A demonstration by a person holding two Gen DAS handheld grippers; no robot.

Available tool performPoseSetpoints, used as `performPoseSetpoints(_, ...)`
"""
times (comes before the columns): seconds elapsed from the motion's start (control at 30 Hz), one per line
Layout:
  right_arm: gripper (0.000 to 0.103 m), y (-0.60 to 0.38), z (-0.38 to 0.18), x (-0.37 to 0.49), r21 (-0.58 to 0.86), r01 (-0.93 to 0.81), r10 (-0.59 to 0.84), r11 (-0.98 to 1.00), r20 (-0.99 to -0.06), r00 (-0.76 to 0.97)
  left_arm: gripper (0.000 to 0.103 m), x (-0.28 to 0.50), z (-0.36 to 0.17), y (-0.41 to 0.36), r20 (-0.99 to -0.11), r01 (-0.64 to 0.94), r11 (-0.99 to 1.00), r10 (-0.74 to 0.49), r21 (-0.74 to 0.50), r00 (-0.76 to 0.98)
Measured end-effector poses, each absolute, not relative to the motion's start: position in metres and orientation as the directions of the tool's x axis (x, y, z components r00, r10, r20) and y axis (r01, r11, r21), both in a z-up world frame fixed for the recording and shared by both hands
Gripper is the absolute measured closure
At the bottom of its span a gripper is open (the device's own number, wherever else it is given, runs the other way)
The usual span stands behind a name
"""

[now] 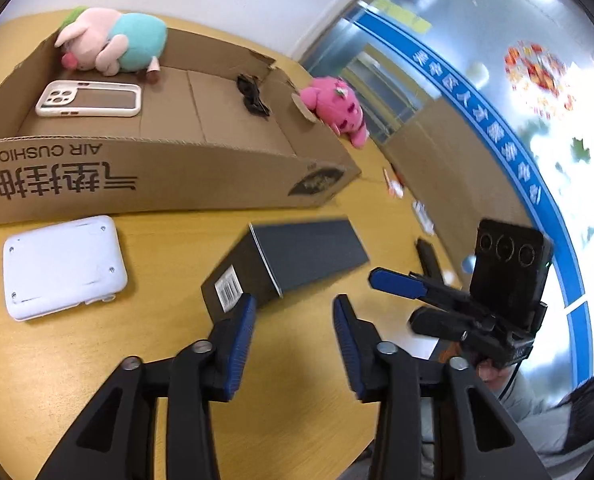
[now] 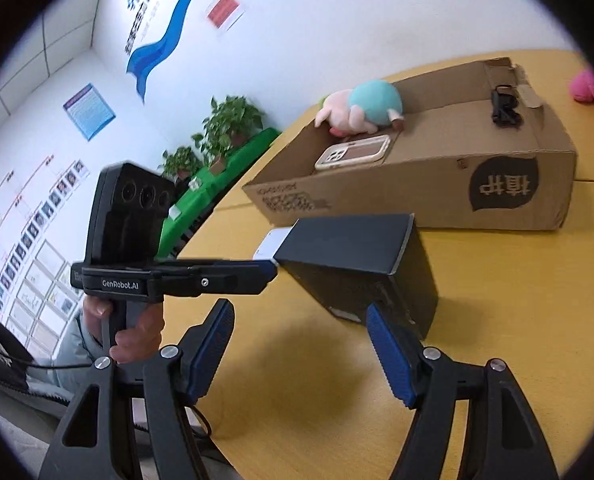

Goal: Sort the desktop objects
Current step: 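Lift the black charger box with the left gripper toward the cardboard box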

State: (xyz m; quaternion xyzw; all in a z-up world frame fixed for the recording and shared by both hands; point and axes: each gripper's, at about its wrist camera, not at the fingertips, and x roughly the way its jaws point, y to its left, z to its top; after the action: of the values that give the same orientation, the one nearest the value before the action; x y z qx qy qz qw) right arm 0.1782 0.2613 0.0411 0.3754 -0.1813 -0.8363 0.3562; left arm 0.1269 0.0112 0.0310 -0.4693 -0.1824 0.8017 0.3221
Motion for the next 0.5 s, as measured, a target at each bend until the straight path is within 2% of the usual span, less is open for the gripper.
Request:
performPoseSetpoints(0.03,0.033,0.266,0.043,0.176,0.585,0.448,-0.734,-0.676,-0.483,-0.477,0.045,0.123,0.031,0.009,-0.625,-0.325,-0.721,0.693,-0.612,-0.360)
performPoseSetpoints(0.13,0.029,0.283,0.048,0.164,0.628,0.396,-0.726,-0.670,-0.443,-0.526,0.040,0.108,0.030,0.006,-0.603,-0.277,-0.699,0.712,-0.660,-0.360)
performPoseSetpoints(0.2,0.027,0.285,0.048,0.151,0.622,0.342,-0.686,-0.705,-0.476,-0.550,0.040,0.097,0.025,0.010,-0.617,-0.251,-0.704,0.706,-0.664,-0.348)
performPoseSetpoints(0.27,0.027,0.282,0.044,0.141,0.624,0.315,-0.674,-0.715,-0.495,-0.549,0.040,0.087,0.014,0.016,-0.674,-0.198,-0.742,0.667,-0.641,-0.318)
performPoseSetpoints(0.43,0.027,0.262,0.017,0.123,0.609,0.254,-0.649,-0.751,-0.610,-0.455,0.035,0.087,0.003,0.027,-0.655,-0.205,-0.702,0.711,-0.682,-0.258)
performPoseSetpoints(0.5,0.029,0.263,0.006,0.122,0.656,0.234,-0.680,-0.717,-0.588,-0.437,0.031,0.084,-0.005,0.023,-0.635,-0.180,-0.677,0.734,-0.714,-0.243)
